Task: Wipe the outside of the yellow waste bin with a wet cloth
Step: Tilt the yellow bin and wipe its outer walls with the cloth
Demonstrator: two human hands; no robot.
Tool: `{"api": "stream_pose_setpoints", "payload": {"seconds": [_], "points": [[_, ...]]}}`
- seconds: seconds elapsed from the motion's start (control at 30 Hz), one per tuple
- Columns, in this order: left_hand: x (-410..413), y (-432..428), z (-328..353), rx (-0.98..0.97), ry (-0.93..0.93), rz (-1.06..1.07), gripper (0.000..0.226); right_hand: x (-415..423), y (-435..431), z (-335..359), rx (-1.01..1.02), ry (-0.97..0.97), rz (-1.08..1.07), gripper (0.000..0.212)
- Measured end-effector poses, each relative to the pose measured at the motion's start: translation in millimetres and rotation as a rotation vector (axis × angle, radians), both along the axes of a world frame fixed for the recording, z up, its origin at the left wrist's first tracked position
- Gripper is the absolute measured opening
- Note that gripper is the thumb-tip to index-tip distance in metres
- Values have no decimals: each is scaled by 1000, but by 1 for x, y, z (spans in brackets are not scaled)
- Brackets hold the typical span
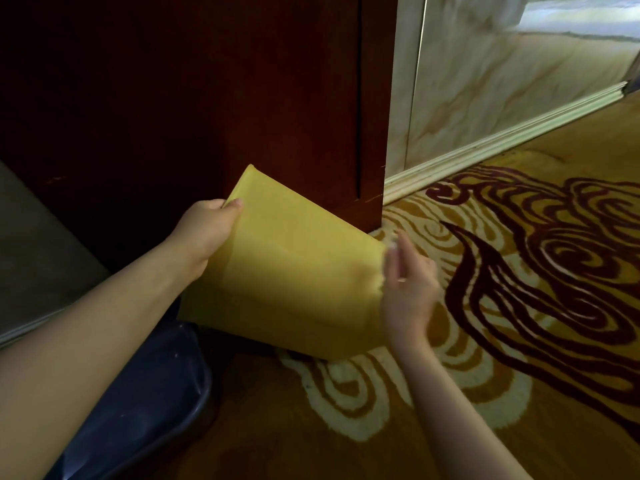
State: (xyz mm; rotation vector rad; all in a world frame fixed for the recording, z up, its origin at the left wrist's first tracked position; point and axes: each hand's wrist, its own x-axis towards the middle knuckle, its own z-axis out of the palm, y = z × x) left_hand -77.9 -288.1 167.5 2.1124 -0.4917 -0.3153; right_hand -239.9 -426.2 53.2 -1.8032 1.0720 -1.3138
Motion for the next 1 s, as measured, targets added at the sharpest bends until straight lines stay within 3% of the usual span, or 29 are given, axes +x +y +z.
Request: {"api": "stream_pose_setpoints", "payload": {"seconds": [0.13,0.23,0.5,0.73,0.83,0.97,1.0], "points": [[-1,-11,6,-20,21,9,42,49,69,29,-351,32,386,33],[0,-15,8,-10,23,17,44,60,82,15,-531,191,354,36],[2,-16,2,-3,6,-6,45,-8,27,-72,-295,206,144,45],[-4,-17,4,20,7,-43,49,-40,9,-105,-221,188,114,48],[-3,-14,7,16,38,-44,49,-42,9,-114,-60,141,90,39],[-5,-1,4,-55,-9,-3,43,-44,-4,-117,603,-135,-121,37],[-7,2,2,-70,-36,-13,41,-45,-8,-112,678,-180,-170,38]]}}
